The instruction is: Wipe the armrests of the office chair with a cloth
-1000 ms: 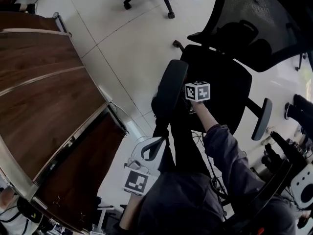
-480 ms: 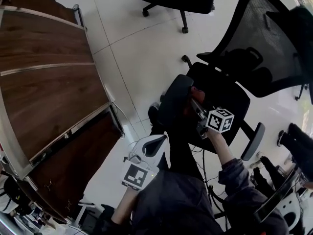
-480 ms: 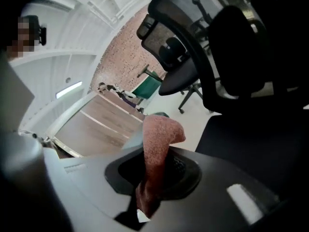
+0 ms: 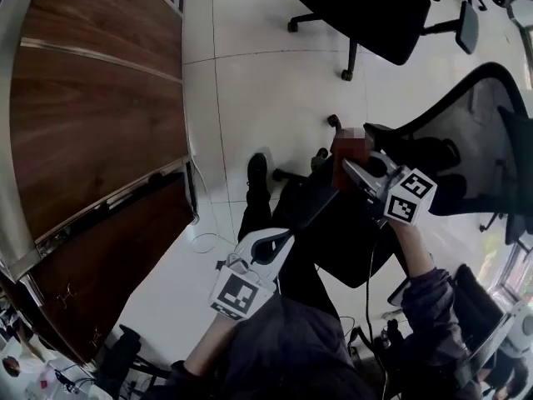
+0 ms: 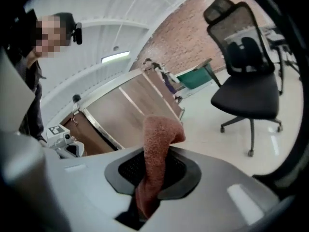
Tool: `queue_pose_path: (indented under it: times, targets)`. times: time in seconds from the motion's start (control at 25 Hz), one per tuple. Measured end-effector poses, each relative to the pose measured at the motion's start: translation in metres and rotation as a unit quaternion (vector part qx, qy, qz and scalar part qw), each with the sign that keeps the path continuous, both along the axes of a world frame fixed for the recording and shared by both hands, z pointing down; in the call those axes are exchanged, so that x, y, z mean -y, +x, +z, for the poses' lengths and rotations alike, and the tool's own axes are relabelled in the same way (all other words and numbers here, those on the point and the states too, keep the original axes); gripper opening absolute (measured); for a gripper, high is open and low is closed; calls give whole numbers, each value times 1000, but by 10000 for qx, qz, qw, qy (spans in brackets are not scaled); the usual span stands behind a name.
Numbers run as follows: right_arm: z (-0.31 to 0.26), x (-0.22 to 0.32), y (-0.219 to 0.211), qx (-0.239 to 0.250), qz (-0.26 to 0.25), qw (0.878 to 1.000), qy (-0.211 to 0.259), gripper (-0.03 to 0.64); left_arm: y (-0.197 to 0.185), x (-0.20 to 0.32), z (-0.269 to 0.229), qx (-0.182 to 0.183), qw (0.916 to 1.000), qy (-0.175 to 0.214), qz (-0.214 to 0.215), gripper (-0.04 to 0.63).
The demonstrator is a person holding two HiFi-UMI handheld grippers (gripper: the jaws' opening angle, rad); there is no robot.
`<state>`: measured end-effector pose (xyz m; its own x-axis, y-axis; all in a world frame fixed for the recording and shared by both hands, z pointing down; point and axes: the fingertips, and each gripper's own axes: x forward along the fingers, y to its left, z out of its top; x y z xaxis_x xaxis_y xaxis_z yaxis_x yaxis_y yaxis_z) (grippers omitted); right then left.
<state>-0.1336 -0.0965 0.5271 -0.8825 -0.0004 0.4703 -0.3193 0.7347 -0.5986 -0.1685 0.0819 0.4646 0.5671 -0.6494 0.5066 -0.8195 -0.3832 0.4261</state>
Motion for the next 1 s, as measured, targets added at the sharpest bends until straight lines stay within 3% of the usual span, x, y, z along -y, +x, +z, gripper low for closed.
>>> queue_pose_path:
  times: [0.12, 0.2, 0.28, 0.36, 0.48, 0.6, 0.72, 0.92, 1.0]
  targets:
    - [19, -9, -58, -178, -1221, 9923, 61, 55, -26, 2, 7, -85, 9998, -11, -186, 15]
    - [41, -25, -88, -388, -2176, 9752, -42, 55, -45, 6, 11, -118, 9995, -26, -284, 15]
    - [69, -47, -105, -736, -3187, 9448, -199, 55, -64, 8, 18, -174, 9988, -87, -445, 15]
    - [97, -71, -109, -1150, -4070, 9050, -454, 55, -81, 8, 23, -233, 9979, -162, -576, 15]
    - [135, -94, -105, -1781, -4979, 8455, -736, 55, -105, 12, 31, -289, 9971, -238, -662, 15]
    - [170, -105, -95, -2249, -5578, 7925, -1010, 54, -126, 20, 42, -337, 9960, -317, -762, 15]
    - [207, -109, -76, -2691, -5838, 7536, -1371, 54, -139, 32, 46, -333, 9961, -410, -711, 15]
    - [275, -99, -42, -3544, -5952, 7049, -1524, 54, -146, 45, 57, -453, 9944, -584, -760, 15]
    - [300, -91, -30, -3822, -5934, 6949, -1372, 54, -146, 49, 61, -479, 9941, -648, -732, 15]
